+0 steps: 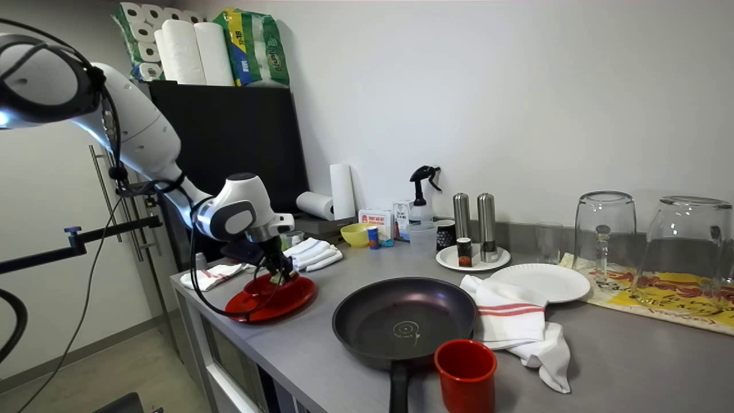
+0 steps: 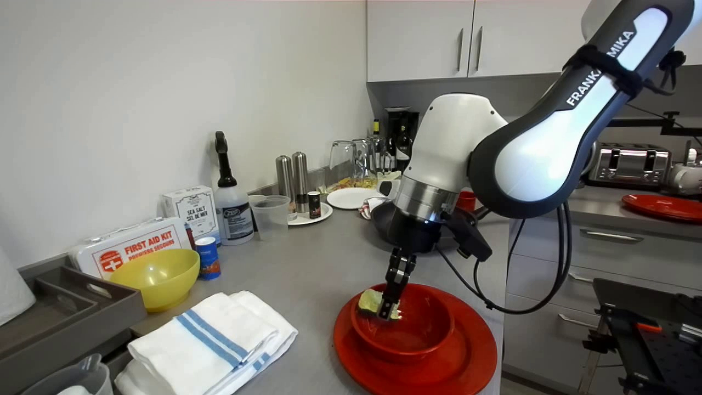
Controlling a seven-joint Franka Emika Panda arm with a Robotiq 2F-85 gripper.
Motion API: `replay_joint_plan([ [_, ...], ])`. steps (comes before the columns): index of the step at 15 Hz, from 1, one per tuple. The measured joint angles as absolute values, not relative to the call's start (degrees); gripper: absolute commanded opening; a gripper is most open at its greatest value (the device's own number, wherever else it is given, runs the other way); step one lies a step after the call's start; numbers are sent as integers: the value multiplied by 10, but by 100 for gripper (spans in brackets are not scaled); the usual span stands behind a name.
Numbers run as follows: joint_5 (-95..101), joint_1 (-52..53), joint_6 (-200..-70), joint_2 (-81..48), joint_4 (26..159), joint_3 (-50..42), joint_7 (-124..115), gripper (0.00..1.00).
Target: Wipe inside the red bowl with the sponge
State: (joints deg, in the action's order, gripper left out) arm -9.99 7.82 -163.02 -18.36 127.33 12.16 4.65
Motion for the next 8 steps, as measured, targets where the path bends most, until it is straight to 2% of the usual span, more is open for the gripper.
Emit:
replay_joint_plan([
  [8,-96,73,-1649,-188,1292,120,46,25],
])
